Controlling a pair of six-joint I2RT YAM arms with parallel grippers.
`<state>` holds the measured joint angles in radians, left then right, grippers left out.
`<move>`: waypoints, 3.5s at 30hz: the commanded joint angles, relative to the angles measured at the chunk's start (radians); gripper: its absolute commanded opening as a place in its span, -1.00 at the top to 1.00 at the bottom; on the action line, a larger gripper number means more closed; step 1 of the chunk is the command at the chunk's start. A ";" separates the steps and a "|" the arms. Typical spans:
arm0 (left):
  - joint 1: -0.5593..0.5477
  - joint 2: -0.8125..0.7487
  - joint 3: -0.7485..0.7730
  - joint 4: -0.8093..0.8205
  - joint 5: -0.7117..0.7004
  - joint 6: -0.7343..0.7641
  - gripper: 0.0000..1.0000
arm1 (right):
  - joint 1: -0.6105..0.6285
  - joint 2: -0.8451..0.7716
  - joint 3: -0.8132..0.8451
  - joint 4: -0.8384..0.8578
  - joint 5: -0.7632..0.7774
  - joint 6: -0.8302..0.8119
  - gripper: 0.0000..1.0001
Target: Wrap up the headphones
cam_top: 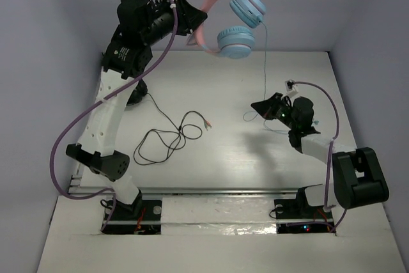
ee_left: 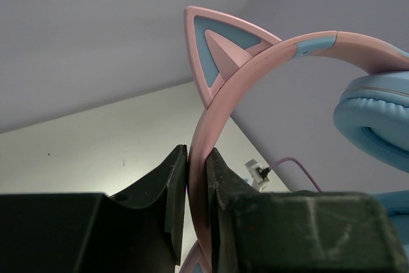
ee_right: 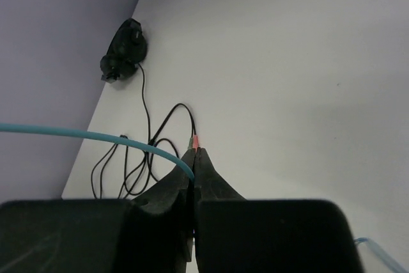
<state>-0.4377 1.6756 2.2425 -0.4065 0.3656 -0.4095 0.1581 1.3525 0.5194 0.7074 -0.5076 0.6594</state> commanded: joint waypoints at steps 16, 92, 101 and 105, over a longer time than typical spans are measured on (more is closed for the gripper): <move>-0.001 -0.097 -0.777 0.610 -0.349 -0.402 1.00 | 0.253 -0.058 0.269 -0.678 0.480 -0.095 1.00; -0.225 -0.022 -1.152 0.951 0.052 -0.055 1.00 | 0.558 -0.053 0.869 -1.491 0.458 -0.422 0.81; -0.150 -0.059 -1.146 0.882 -0.057 -0.020 1.00 | 0.567 -0.134 0.857 -1.485 0.350 -0.431 0.83; -0.168 -0.057 -1.147 0.890 -0.039 -0.002 1.00 | 0.567 -0.150 0.855 -1.455 0.314 -0.423 0.83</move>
<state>-0.5892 1.6745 1.0370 0.4053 0.3054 -0.4019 0.7158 1.2316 1.3701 -0.8154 -0.1398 0.2462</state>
